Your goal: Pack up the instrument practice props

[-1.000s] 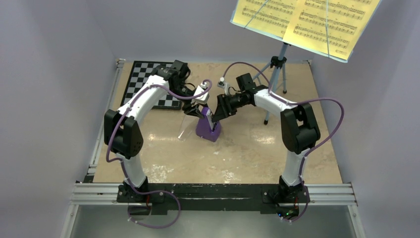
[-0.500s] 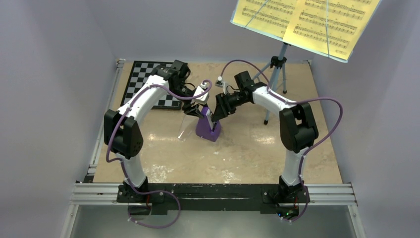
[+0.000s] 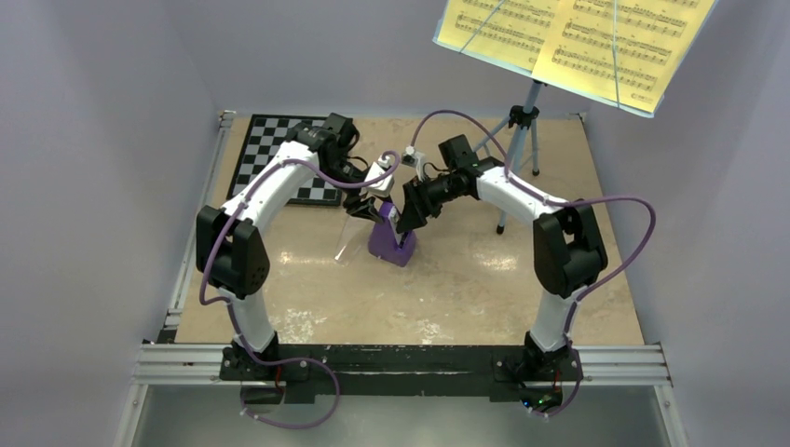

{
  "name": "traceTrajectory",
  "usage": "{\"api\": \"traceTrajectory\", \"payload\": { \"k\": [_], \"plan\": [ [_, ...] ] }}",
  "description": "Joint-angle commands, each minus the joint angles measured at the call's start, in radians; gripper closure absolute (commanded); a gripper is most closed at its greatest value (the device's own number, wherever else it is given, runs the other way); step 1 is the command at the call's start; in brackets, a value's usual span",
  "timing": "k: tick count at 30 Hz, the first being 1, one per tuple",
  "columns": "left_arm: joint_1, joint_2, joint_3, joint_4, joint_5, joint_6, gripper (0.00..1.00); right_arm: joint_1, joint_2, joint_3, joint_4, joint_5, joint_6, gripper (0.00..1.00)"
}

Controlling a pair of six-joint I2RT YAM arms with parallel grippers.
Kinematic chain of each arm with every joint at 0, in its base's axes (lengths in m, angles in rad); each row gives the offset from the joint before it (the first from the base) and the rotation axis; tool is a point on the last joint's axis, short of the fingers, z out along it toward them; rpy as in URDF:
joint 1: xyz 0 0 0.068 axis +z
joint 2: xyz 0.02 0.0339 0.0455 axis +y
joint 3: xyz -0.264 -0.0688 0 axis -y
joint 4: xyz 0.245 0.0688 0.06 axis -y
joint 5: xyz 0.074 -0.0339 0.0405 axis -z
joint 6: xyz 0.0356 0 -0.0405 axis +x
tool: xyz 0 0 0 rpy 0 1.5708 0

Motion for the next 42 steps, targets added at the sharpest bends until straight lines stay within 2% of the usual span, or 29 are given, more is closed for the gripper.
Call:
{"api": "traceTrajectory", "payload": {
  "k": [1,10,12,17,18,19,25,32,38,42],
  "plan": [
    [-0.021,0.035,-0.014,-0.021,-0.023,0.020,1.00,0.010,-0.063,0.003,0.039,0.000,-0.035,0.27],
    [-0.020,0.016,-0.009,0.020,-0.035,-0.007,0.99,0.008,-0.168,-0.045,0.007,0.007,-0.077,0.24],
    [-0.020,0.008,-0.013,0.048,-0.038,-0.035,0.87,0.007,-0.184,-0.052,-0.007,0.006,-0.094,0.23],
    [-0.014,-0.054,-0.073,0.194,-0.048,-0.153,0.44,-0.003,-0.205,-0.058,-0.026,0.016,-0.096,0.21],
    [-0.014,-0.071,-0.092,0.221,-0.051,-0.169,0.17,-0.007,-0.210,-0.059,-0.028,0.019,-0.094,0.21],
    [-0.014,-0.087,-0.107,0.247,-0.056,-0.188,0.02,-0.008,-0.216,-0.059,-0.029,0.024,-0.093,0.21],
    [-0.001,-0.164,-0.141,0.259,-0.066,-0.248,0.00,-0.018,-0.265,-0.063,-0.055,0.050,-0.094,0.19],
    [0.037,-0.377,-0.239,0.297,-0.113,-0.371,0.00,-0.028,-0.345,-0.077,-0.131,0.077,-0.127,0.17],
    [0.075,-0.566,-0.387,0.474,-0.264,-0.720,0.00,-0.048,-0.414,-0.074,-0.195,0.145,-0.128,0.17],
    [0.111,-0.648,-0.484,0.590,-0.479,-1.016,0.00,-0.056,-0.475,-0.080,-0.236,0.238,-0.133,0.16]
  ]
}}
